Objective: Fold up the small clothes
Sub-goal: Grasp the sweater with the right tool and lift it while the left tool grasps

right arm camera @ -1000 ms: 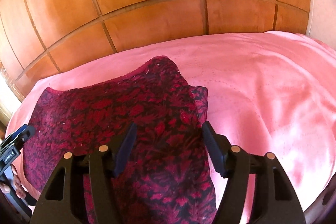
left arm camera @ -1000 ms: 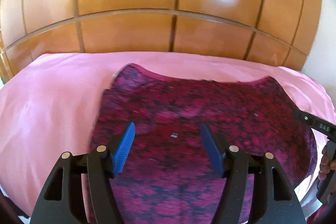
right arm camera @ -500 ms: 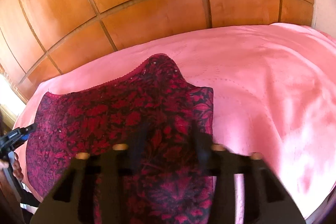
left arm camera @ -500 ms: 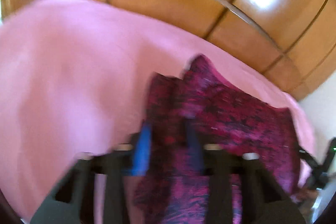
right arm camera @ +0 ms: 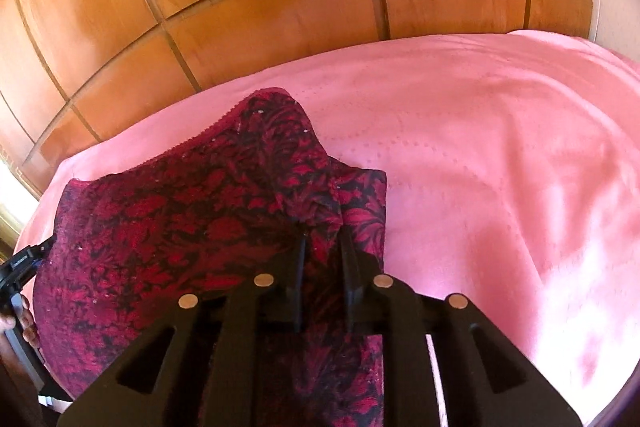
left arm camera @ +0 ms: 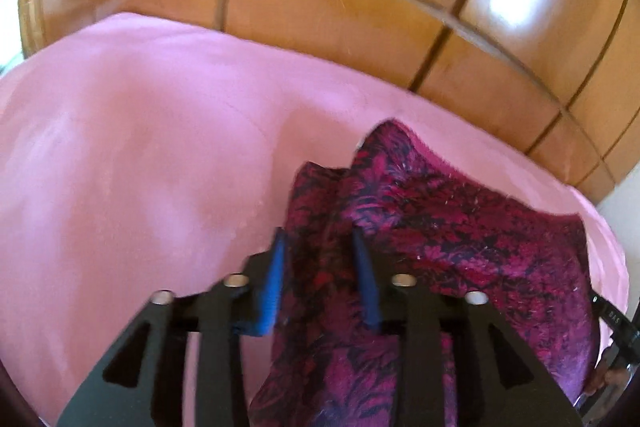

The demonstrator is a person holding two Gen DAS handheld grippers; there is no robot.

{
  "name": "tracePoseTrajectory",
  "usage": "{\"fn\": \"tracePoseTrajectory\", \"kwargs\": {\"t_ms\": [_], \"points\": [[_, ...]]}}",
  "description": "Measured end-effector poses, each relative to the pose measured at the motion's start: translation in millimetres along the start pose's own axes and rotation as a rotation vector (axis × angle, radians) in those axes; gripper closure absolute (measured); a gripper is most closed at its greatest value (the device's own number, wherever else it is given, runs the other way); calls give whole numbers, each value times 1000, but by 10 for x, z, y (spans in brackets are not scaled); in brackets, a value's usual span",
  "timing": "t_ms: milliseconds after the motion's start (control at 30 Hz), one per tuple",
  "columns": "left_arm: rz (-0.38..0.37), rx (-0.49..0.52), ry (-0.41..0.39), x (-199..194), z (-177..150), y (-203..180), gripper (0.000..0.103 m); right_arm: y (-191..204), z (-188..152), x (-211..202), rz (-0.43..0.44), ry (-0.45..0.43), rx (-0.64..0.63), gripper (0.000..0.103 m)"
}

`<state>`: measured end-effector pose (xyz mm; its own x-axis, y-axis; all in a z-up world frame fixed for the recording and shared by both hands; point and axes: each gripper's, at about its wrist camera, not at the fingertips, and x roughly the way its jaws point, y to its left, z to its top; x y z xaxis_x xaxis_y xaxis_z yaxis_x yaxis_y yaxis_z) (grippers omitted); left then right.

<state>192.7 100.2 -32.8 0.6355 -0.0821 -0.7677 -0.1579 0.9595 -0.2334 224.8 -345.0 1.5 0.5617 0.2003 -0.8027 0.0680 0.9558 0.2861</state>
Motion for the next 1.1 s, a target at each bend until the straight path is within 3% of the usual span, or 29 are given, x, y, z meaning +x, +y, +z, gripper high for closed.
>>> {"fn": "tracePoseTrajectory", "kwargs": {"t_ms": [67,100,133,233,333,433,467,600,667,733,800,900,1100], "points": [[19,3,-54,-220,-54,8,60,-57,7,-99,36,-3,28,74],[16,15,-76,-332,-104,-14,60,-100,-4,-173,47,-12,43,54],[1,26,-92,-429,-148,-28,60,-139,-7,-222,55,-20,53,45],[-85,90,-123,-709,-362,-146,60,-289,-170,-398,127,0,79,39],[-220,137,-85,-845,-604,-315,60,-376,-389,-471,196,45,110,36],[-306,212,-46,-885,-794,-574,60,-456,-680,-485,285,107,169,33],[-343,242,-20,-834,-853,-712,60,-465,-735,-491,290,110,175,33],[-350,336,43,-641,-1018,-1049,60,-489,-803,-472,302,100,196,35],[-285,365,90,-471,-1087,-1151,60,-462,-784,-443,290,114,170,51],[-283,352,90,-420,-1114,-1160,60,-388,-754,-475,290,124,134,68],[-289,348,93,-425,-1105,-1143,60,-295,-708,-569,280,123,97,72],[-328,307,109,-427,-1048,-1021,60,-161,-595,-757,295,93,68,76],[-398,241,134,-416,-1016,-864,60,526,-340,-1320,441,-15,-76,80]]}}
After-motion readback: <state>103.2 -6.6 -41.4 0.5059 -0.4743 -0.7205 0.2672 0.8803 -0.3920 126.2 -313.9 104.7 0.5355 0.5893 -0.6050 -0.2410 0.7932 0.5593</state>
